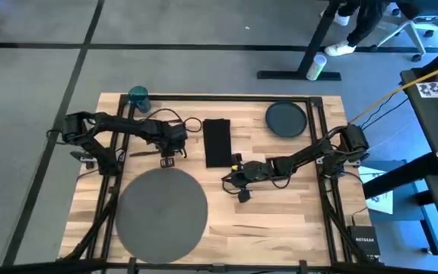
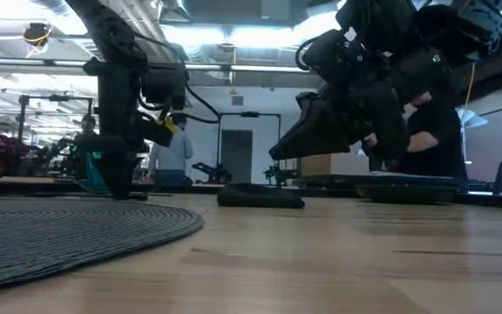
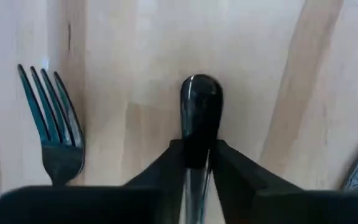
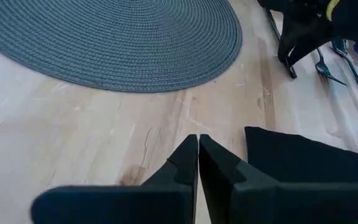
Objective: Set table place
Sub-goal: Put the black table knife on the black table mat
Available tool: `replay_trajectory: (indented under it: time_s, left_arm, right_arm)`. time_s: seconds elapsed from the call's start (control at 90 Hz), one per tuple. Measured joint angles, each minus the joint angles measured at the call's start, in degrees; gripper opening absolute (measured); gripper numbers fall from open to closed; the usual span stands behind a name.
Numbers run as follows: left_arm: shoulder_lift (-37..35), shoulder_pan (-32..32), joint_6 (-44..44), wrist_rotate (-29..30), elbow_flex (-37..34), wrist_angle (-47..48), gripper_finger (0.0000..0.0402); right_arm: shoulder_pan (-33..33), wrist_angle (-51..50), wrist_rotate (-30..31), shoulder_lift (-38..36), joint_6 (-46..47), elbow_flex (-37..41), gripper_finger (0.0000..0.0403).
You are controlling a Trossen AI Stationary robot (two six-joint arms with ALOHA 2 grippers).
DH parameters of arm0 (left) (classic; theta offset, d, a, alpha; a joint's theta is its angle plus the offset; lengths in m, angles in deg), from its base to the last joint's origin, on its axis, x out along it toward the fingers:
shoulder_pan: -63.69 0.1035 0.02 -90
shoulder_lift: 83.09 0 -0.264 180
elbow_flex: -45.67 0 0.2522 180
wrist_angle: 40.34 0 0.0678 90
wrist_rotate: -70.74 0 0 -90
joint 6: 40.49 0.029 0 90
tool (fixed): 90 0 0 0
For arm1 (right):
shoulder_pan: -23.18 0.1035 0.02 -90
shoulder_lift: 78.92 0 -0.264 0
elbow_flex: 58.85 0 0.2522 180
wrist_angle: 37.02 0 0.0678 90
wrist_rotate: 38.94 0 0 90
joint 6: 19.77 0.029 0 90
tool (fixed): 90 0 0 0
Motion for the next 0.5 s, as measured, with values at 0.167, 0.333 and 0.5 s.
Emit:
replay_trajectory:
  time_s: [0.167,0.333,0.5]
  left_arm:
    - [0.25,-2.57,-1.43,1.83,1.68,2.32,0.0014]
    - [0.66,-6.21,-2.37,3.10,4.88,5.73,0.0002]
    - [0.86,-10.43,-4.28,1.78,7.44,7.11,0.0003]
  right_arm:
    - [0.00,0.09,-0.02,0.00,0.01,0.00,0.0000]
    - [0.00,0.07,-0.04,0.00,0.02,0.00,0.0000]
    - [0.00,0.07,-0.04,0.00,0.01,0.00,0.0000]
